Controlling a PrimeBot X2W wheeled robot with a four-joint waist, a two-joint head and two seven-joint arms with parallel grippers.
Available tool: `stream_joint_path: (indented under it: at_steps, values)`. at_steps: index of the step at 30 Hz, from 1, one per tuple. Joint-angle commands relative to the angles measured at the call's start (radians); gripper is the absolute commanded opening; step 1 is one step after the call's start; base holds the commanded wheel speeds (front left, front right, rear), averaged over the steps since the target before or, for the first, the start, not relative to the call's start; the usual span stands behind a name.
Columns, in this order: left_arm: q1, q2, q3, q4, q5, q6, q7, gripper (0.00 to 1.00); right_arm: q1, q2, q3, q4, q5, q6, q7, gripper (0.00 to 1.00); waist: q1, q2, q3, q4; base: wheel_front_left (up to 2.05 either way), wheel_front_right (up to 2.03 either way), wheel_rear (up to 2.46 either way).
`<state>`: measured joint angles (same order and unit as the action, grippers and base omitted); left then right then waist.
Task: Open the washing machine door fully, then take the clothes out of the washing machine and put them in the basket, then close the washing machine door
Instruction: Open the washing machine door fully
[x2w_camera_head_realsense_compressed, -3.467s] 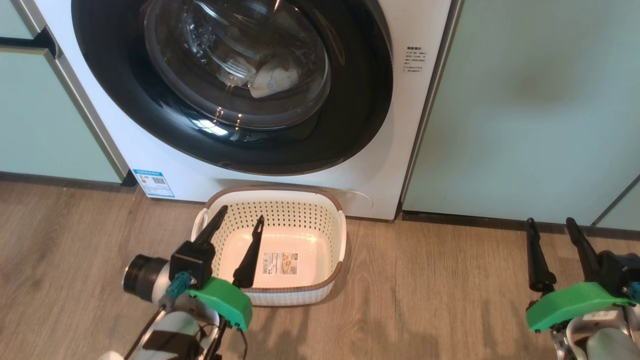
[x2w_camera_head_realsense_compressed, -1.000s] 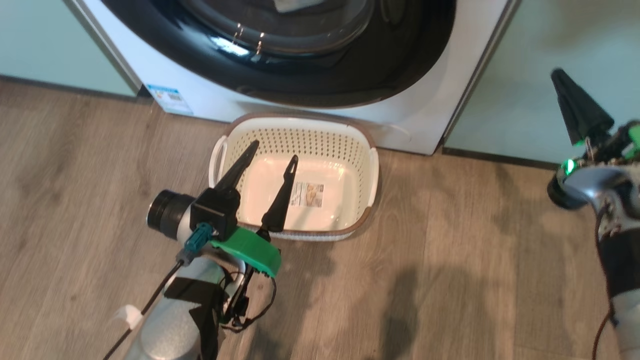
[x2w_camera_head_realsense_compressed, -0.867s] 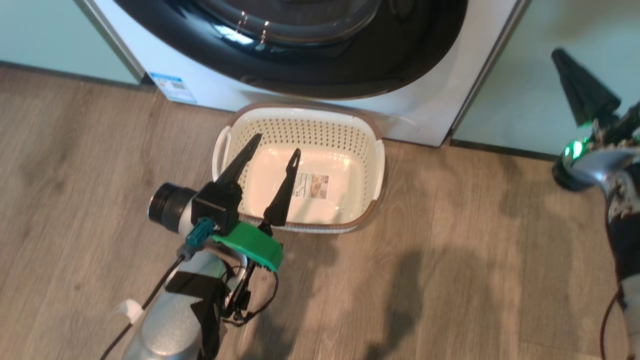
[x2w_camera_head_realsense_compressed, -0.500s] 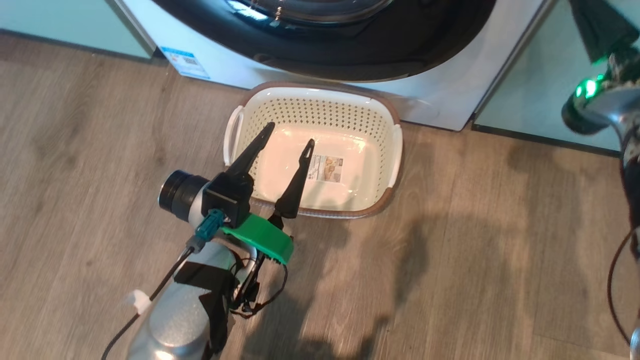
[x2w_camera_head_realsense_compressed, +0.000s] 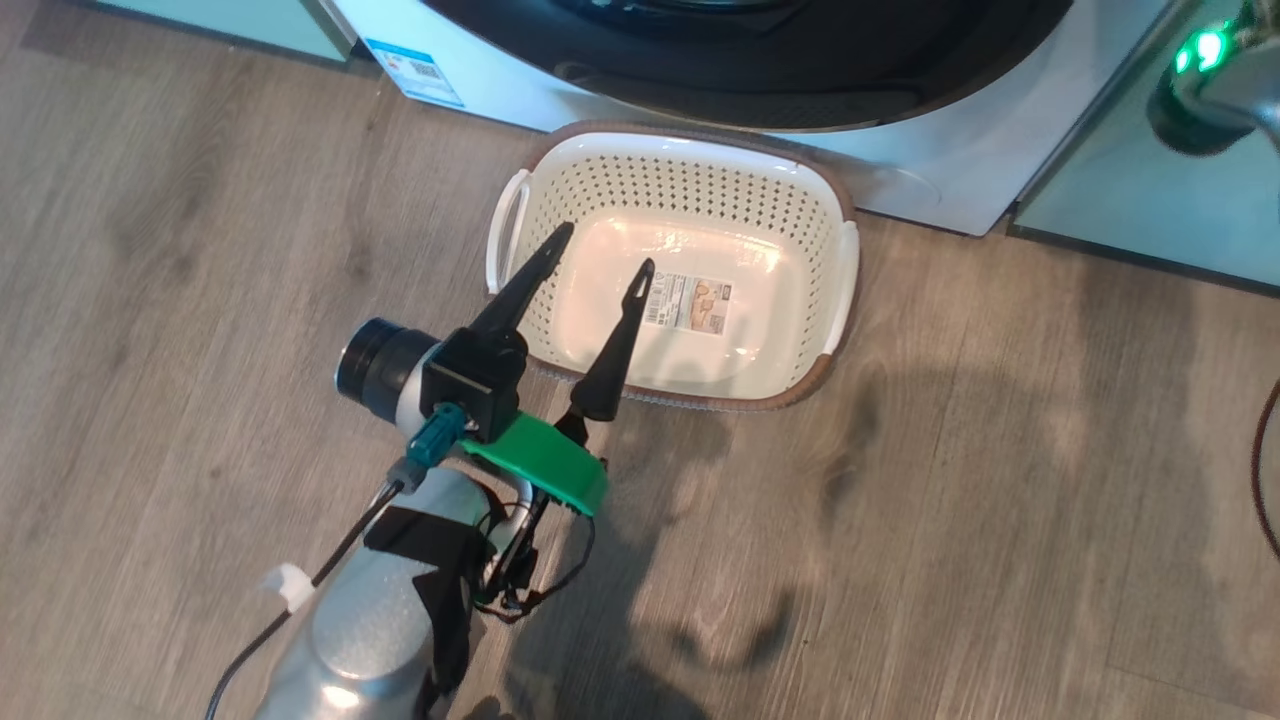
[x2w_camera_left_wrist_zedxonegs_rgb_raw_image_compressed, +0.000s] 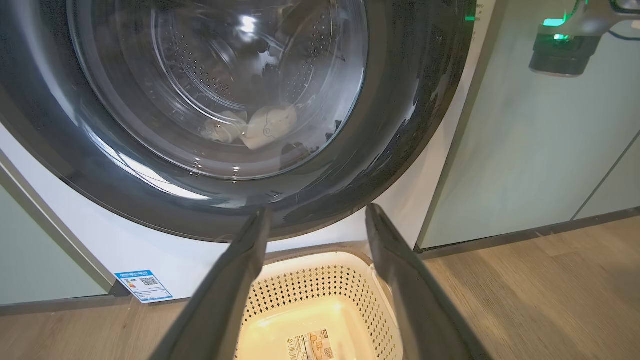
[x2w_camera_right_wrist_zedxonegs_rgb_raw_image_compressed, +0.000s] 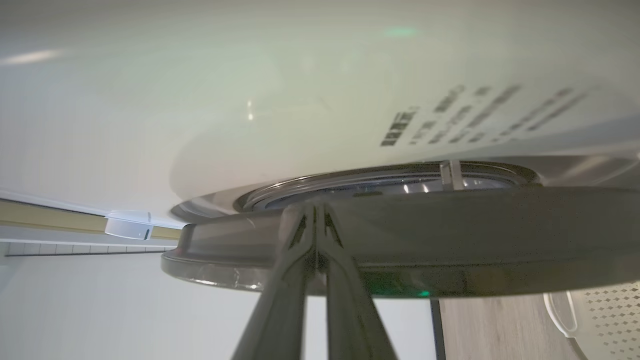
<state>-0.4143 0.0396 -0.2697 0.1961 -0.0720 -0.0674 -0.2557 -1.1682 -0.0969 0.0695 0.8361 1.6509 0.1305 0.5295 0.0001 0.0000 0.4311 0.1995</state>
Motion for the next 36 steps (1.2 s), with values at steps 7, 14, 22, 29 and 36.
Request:
stream_joint_path:
  at_steps: [7, 14, 22, 29, 36]
  values:
    - [-0.035, 0.011, -0.001, -0.044, -0.027, 0.017, -0.006, 1.0, -0.113, 0.006, 0.018, 0.009, -0.023, 0.0, -0.006, 0.0, -0.0001, 0.0, 0.024, 0.022, 0.0, 0.0, 0.0]
    - [-0.041, 0.011, -0.015, -0.047, -0.04, 0.028, -0.006, 1.0, -0.143, 0.008, 0.031, 0.036, -0.041, 0.0, -0.005, 0.0, -0.0001, 0.0, 0.036, 0.035, 0.0, 0.0, 0.0]
    - [-0.045, 0.011, -0.021, -0.049, -0.044, 0.035, -0.006, 1.0, -0.146, 0.01, 0.042, 0.041, -0.051, 0.0, 0.009, 0.0, -0.0001, 0.0, 0.039, 0.039, 0.0, 0.0, 0.0]
    - [-0.047, 0.011, -0.018, -0.05, -0.04, 0.037, -0.006, 1.0, -0.119, 0.016, 0.055, 0.015, -0.063, 0.0, 0.008, 0.0, -0.0001, 0.0, 0.04, 0.031, 0.0, 0.0, 0.0]
    - [-0.051, 0.011, -0.012, -0.048, -0.037, 0.036, -0.006, 1.0, -0.067, 0.026, 0.07, -0.037, -0.06, 0.0, 0.023, 0.0, -0.0001, 0.0, 0.038, 0.019, 0.0, 0.0, 0.0]
